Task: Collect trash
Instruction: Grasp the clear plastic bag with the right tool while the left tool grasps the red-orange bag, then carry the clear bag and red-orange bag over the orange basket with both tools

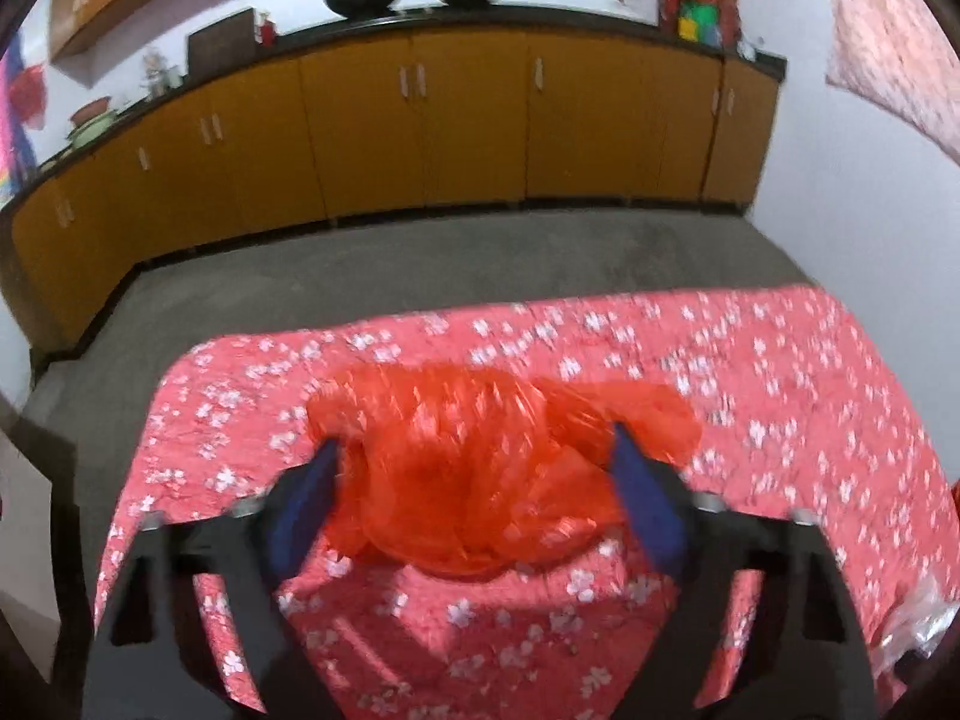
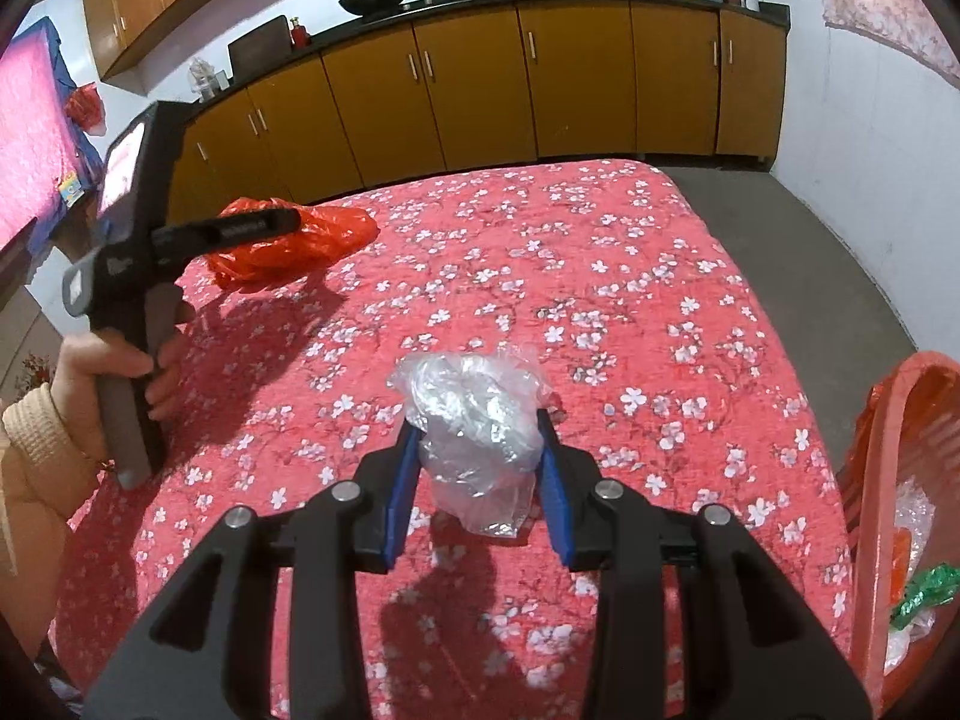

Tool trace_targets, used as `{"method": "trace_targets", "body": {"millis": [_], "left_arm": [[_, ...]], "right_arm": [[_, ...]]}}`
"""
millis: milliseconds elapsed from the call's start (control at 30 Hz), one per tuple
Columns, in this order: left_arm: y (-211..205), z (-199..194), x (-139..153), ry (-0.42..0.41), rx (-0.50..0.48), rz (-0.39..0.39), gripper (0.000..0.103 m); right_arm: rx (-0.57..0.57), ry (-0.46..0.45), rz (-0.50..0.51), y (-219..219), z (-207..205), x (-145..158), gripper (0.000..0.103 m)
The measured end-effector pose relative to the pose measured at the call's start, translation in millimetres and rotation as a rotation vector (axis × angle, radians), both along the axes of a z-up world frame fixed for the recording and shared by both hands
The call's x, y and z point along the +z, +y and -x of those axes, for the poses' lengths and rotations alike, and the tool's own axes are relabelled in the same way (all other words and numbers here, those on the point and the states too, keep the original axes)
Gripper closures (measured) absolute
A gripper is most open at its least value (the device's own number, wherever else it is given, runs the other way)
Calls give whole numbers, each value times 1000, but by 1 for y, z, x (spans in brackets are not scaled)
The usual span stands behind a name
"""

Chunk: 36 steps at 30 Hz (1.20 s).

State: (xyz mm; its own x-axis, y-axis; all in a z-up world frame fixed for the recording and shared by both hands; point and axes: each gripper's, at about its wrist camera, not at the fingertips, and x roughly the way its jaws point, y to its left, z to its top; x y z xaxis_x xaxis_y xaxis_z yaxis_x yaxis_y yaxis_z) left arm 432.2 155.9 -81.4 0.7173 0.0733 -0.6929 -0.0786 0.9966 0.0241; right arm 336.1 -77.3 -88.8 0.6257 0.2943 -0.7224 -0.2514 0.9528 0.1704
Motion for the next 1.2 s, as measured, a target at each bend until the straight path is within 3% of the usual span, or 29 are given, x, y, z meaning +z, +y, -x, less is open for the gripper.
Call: {"method": "trace_targets", "body": {"millis": [200,367,733,1200], "left_arm": [[-7,9,6,-26,-30,-20,63],[-13,25,7,-36,-36,-49,74],[-24,102,26,-78,-29,-69,76],[-67,211,66,-131,-15,-59,76]], "right_arm": [[-5,-12,7,1,1,1,66],[-20,-16,18,-1,8,3,66],[-57,-62,50,-17,44,27,66],[-137,-125,41,-60,125,68,67]]}}
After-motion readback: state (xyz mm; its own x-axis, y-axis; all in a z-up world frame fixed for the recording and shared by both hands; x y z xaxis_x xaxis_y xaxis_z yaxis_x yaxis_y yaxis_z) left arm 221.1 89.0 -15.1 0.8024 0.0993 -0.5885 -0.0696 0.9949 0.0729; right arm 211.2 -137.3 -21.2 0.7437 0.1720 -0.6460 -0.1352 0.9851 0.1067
